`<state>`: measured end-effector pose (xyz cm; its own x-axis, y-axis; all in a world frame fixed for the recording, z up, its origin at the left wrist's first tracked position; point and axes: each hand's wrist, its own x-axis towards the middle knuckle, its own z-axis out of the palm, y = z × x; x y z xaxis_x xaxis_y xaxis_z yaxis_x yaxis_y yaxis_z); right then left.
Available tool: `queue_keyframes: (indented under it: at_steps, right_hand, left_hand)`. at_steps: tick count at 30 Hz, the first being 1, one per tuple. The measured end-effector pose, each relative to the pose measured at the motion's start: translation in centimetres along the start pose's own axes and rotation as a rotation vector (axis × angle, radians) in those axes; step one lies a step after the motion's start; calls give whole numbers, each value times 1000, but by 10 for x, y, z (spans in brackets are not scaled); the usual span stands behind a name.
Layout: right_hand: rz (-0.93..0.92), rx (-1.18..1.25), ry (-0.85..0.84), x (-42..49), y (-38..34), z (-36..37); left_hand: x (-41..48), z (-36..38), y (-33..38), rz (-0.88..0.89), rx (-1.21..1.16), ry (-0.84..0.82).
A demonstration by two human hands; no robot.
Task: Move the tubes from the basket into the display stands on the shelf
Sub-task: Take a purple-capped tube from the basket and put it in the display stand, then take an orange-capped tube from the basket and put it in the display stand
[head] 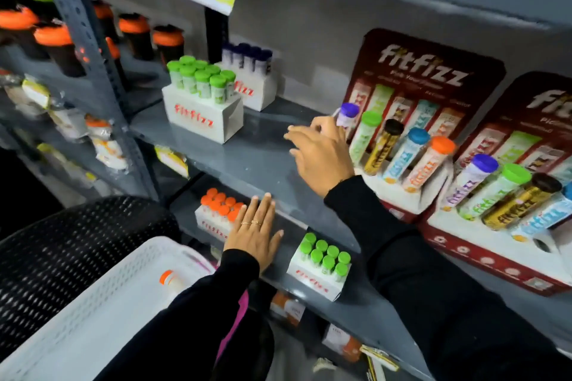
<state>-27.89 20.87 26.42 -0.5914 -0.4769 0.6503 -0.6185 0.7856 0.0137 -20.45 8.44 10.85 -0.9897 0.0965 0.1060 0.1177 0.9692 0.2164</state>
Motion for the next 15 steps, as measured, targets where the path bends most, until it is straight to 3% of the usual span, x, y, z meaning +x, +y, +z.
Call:
queue_keyframes:
  at_steps: [4, 10, 15]
  right_hand:
    - [-87, 201, -213, -39, -61, 62]
    - [-62, 404, -899, -81, -143, 127]
    - [-6, 403, -1113, -98, -192, 179]
  left_hand:
    - [-65, 39, -39, -243, -69, -143]
    - [-178, 80, -74, -676, -121, -406]
    - [-215, 87, -72, -904, -194, -392]
